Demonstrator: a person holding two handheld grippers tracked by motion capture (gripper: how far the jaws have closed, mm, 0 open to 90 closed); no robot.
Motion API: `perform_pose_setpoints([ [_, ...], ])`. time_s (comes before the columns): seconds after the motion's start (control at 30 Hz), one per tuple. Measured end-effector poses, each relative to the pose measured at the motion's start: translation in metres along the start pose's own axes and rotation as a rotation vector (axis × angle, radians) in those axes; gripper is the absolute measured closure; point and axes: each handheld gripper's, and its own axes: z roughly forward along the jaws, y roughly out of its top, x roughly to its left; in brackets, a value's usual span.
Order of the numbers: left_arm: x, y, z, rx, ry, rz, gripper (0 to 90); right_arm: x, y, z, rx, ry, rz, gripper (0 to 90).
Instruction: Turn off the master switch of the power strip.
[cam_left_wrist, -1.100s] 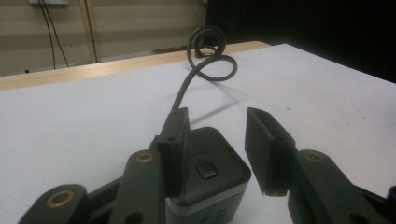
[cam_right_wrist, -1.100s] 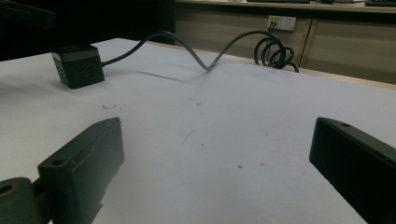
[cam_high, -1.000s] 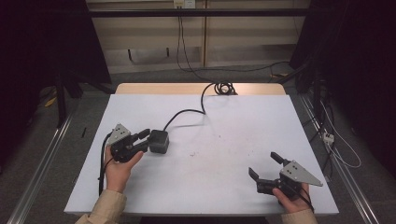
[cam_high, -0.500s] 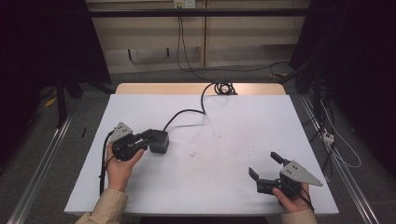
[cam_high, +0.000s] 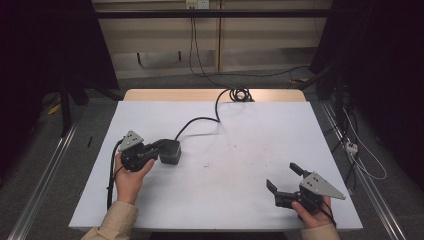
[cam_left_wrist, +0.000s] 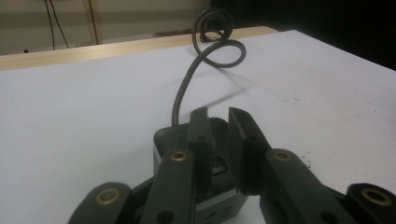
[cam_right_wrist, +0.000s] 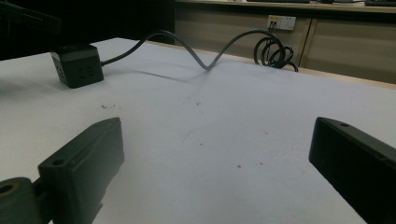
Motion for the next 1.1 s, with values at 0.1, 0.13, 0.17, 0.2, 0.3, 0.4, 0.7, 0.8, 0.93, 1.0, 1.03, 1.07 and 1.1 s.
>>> perform_pose_setpoints([
  [0.1,-0.0001,-0.0002,0.0008,0.005,0.001,-0.001,80.8,0.0002,0.0000,0.0001,0.001,-0.001,0.000,2.8],
  [0.13,-0.0001,-0.0002,0.0009,0.005,0.000,-0.002,81.1,0.0003,0.0000,0.0001,0.001,-0.001,-0.001,2.8],
  [0.17,-0.0001,-0.0002,0.0009,0.006,0.000,-0.001,81.4,0.0004,0.0000,0.0001,0.001,0.000,-0.001,2.8],
  [0.2,-0.0001,-0.0002,0.0009,0.006,0.001,-0.002,81.6,0.0004,0.0000,0.0001,0.000,0.002,-0.003,2.9],
  [0.3,0.0006,-0.0004,0.0011,0.010,-0.001,-0.006,82.9,0.0005,0.0001,0.0001,0.000,0.001,-0.002,2.9],
  [0.4,0.0005,-0.0005,0.0015,0.012,0.001,-0.005,84.8,0.0005,0.0000,0.0001,-0.001,0.002,-0.002,2.9],
  [0.7,0.0005,-0.0009,0.0032,0.022,0.003,-0.006,87.3,0.0004,0.0001,0.0000,-0.001,0.002,-0.002,2.9],
  [0.8,-0.0004,-0.0009,0.0040,0.025,0.004,-0.005,88.8,0.0002,0.0000,-0.0001,0.002,0.005,-0.008,2.9],
  [0.93,-0.0004,-0.0013,0.0043,0.031,0.006,-0.010,90.0,0.0005,0.0001,0.0000,0.001,0.004,-0.006,2.9],
  [1.0,-0.0009,-0.0014,0.0047,0.032,0.008,-0.014,90.0,0.0004,0.0001,0.0000,0.001,0.004,-0.006,2.9],
  [1.03,-0.0012,-0.0014,0.0049,0.034,0.008,-0.012,90.0,0.0002,0.0000,0.0001,0.000,0.004,-0.006,2.9],
  [1.07,-0.0015,-0.0015,0.0052,0.036,0.007,-0.011,90.0,0.0005,0.0001,0.0001,0.000,0.002,-0.002,2.9],
  [1.1,-0.0014,-0.0015,0.0053,0.041,0.005,-0.004,90.0,0.0005,0.0001,0.0000,0.000,0.003,-0.002,2.9],
])
